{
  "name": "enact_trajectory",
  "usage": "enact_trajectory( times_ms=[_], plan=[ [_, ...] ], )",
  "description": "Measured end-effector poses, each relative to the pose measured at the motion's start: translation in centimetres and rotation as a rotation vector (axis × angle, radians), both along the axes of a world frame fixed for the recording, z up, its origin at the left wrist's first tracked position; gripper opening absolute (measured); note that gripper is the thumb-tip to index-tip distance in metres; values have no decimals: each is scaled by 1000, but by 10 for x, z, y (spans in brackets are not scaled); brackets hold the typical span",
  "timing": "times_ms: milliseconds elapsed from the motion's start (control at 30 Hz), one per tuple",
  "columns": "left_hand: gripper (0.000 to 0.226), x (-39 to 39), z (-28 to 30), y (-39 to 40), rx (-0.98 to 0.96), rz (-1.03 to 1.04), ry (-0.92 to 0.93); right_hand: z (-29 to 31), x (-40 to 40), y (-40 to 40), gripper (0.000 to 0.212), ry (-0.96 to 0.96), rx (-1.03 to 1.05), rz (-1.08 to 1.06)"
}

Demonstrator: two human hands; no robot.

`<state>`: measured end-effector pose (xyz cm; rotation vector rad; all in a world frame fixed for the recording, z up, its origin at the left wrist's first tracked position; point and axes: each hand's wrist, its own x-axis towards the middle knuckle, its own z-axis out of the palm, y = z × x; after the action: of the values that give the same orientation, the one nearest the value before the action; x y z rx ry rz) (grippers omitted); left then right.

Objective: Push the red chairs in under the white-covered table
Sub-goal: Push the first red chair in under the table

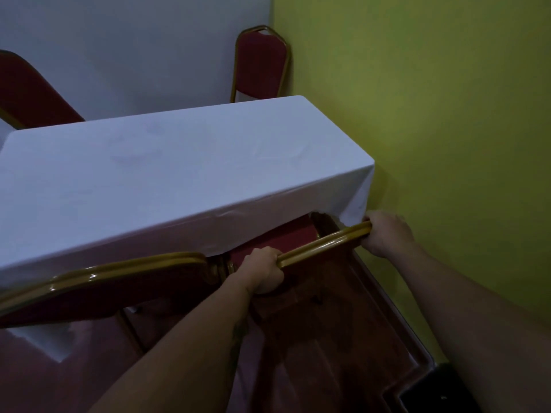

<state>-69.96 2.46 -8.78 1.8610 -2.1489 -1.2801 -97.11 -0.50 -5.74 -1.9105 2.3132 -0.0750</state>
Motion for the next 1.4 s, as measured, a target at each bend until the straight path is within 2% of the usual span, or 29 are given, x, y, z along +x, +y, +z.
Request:
enact_trajectory(
  times_ms=[167,333,533,700,900,1133,1300,1400],
  plan=[
    [36,3,-3,-26,-20,48,18,3,6,-28,14,-3,17,13],
    [43,4,-8,-41,8,63,44,1,6,-45,19,-34,45,-8],
    [38,9,-6,-50,24,15,64,18,29,-30,24,-50,31,21],
    [29,13,-9,-59,29,-3,93,6,74,-16,40,-21,-74,99],
    [26,19,-6,-68,-10,1,81,11,90,-32,51,49,5,-23],
    [25,72,17,-47,-132,-126,19,20,123,-12,83,107,91,-90],
    [49,138,49,-26,-331,-143,-5,20,178,14,77,71,98,-61],
    [43,187,64,-13,-354,-153,-107,29,215,29,59,34,92,41]
  ],
)
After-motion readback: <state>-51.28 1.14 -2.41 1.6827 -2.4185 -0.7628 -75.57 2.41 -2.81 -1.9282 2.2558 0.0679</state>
